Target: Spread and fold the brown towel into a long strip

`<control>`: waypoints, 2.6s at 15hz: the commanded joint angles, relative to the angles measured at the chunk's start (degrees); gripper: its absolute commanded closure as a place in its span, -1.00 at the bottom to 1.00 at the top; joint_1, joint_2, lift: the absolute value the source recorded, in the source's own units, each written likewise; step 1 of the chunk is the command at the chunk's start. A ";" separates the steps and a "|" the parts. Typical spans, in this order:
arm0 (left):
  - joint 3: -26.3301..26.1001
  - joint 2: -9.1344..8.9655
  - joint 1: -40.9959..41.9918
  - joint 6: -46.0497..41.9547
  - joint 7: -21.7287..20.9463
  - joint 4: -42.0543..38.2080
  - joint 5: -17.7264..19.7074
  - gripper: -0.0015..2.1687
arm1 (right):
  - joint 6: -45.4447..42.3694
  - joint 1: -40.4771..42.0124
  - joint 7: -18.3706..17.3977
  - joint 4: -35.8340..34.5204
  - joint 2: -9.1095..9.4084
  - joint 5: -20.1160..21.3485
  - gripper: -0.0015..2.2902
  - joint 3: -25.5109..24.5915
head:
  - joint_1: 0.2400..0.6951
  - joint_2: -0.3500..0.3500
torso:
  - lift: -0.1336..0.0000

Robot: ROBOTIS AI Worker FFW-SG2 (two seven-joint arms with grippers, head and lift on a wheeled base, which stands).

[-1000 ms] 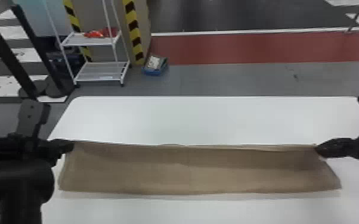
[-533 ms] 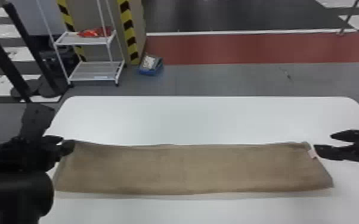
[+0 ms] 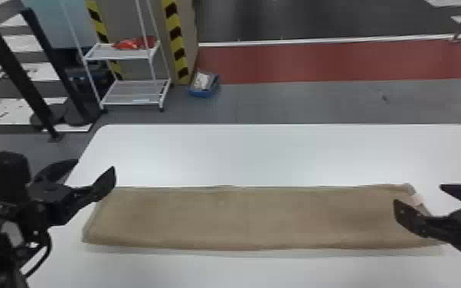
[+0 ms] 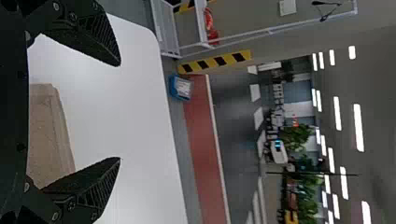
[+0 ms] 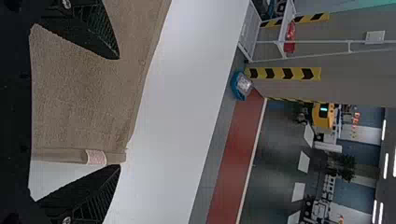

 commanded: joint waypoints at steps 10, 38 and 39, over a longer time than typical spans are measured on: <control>0.62 -0.15 21.93 -30.70 12.00 1.10 21.04 -0.97 | -45.88 17.89 -27.22 7.51 1.41 -11.82 -0.94 13.18 | 1.00 0.89 | -0.68; -12.21 -0.15 30.45 -37.91 27.38 -2.68 11.90 -0.94 | -48.87 17.18 -37.15 11.73 1.41 -14.98 -0.93 16.96 | 1.00 0.72 | -0.68; -12.21 -0.15 30.45 -37.91 27.38 -2.77 11.90 -0.94 | -48.87 17.10 -37.59 11.73 1.41 -14.98 -0.93 17.05 | 1.00 0.72 | -0.68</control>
